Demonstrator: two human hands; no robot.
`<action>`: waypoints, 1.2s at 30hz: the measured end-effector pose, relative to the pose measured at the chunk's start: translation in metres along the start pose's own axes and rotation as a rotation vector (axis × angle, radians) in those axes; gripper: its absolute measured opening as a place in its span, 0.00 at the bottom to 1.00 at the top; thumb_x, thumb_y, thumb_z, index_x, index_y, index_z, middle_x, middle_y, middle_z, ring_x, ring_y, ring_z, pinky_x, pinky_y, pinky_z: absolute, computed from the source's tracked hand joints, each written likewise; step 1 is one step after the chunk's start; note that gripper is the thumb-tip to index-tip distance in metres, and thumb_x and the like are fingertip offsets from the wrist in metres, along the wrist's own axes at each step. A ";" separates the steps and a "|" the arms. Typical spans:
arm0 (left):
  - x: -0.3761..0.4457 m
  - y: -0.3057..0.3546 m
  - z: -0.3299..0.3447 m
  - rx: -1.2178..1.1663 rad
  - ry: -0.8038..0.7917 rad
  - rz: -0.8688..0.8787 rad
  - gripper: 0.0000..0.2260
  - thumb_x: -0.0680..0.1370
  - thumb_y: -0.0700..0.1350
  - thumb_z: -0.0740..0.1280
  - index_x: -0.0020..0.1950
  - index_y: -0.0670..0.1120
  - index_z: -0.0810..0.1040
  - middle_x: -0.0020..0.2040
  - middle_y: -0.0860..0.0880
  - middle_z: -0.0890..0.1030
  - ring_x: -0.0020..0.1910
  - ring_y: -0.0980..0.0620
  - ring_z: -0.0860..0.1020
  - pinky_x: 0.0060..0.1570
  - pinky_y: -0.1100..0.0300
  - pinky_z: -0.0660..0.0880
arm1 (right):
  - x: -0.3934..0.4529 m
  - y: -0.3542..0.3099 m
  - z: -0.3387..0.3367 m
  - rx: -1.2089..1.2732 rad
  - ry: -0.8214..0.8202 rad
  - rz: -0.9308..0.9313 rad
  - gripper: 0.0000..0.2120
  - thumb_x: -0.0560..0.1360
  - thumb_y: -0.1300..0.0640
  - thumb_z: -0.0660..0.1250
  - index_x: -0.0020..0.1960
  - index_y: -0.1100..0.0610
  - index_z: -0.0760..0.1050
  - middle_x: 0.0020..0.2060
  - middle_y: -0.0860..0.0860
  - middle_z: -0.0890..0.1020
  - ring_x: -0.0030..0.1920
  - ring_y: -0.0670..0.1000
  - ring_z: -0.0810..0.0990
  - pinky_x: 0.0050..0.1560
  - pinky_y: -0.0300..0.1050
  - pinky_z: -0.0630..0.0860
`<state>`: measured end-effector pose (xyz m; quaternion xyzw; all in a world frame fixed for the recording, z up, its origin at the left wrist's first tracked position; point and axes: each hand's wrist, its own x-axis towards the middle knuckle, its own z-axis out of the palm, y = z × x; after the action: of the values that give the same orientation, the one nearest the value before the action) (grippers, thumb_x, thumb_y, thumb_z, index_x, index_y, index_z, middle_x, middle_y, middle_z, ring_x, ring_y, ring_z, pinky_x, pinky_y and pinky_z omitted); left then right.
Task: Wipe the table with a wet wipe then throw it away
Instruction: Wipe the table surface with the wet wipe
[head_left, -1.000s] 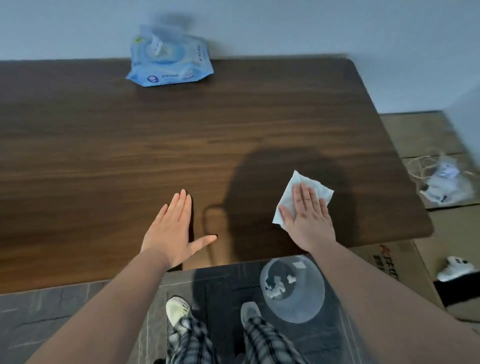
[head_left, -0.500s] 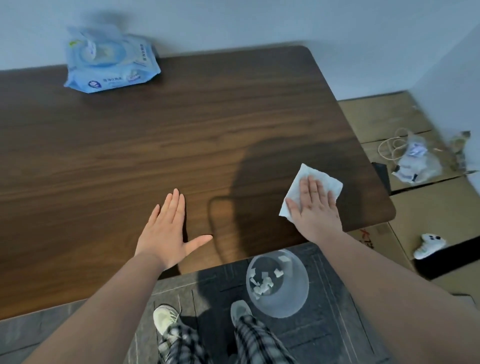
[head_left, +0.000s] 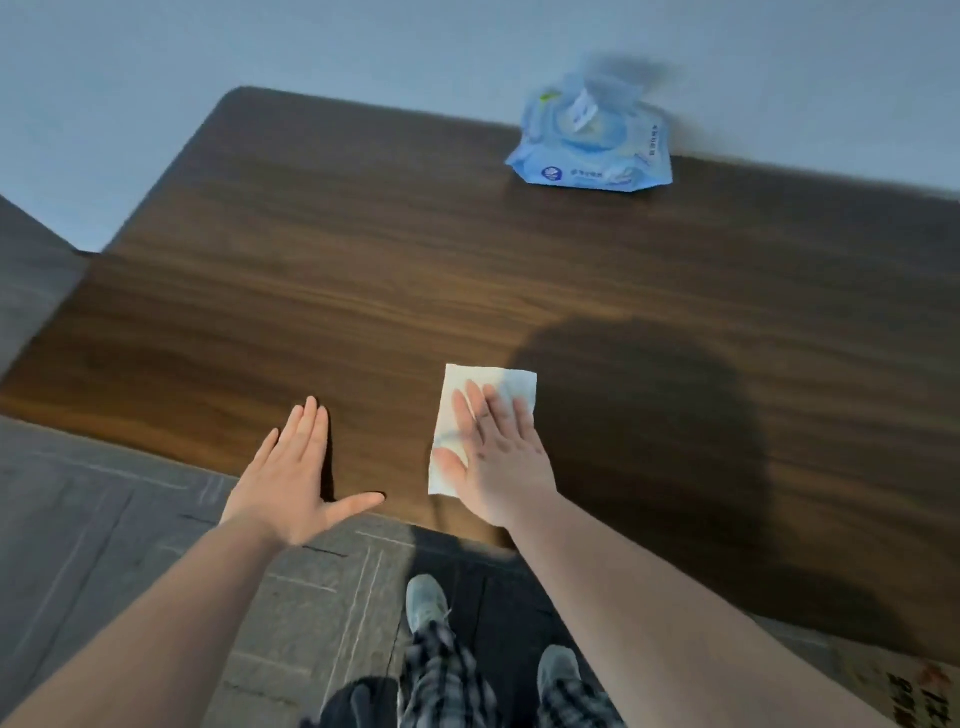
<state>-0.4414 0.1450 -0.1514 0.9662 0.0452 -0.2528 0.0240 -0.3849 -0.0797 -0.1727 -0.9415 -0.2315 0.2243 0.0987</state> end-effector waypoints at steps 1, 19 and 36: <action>-0.005 -0.026 0.001 -0.019 -0.003 -0.043 0.61 0.55 0.82 0.36 0.75 0.41 0.36 0.77 0.44 0.36 0.76 0.49 0.38 0.74 0.51 0.42 | 0.015 -0.027 0.002 -0.001 -0.011 -0.052 0.30 0.80 0.40 0.40 0.76 0.51 0.35 0.77 0.48 0.38 0.75 0.50 0.32 0.74 0.53 0.31; -0.001 -0.149 0.032 -0.109 0.151 -0.217 0.59 0.60 0.82 0.44 0.76 0.41 0.36 0.76 0.44 0.33 0.73 0.47 0.32 0.71 0.53 0.35 | 0.145 -0.229 0.030 -0.175 0.013 -0.359 0.32 0.79 0.39 0.39 0.76 0.53 0.36 0.78 0.50 0.41 0.77 0.52 0.37 0.75 0.52 0.35; 0.046 0.048 -0.049 0.048 0.099 0.301 0.48 0.68 0.75 0.41 0.76 0.43 0.39 0.78 0.46 0.38 0.76 0.50 0.38 0.75 0.53 0.41 | -0.035 0.056 0.003 -0.020 0.112 0.323 0.34 0.75 0.35 0.32 0.74 0.52 0.28 0.76 0.49 0.35 0.74 0.49 0.33 0.74 0.49 0.34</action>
<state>-0.3730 0.1038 -0.1304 0.9736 -0.1049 -0.1994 0.0363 -0.3927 -0.1453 -0.1785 -0.9784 -0.0737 0.1821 0.0647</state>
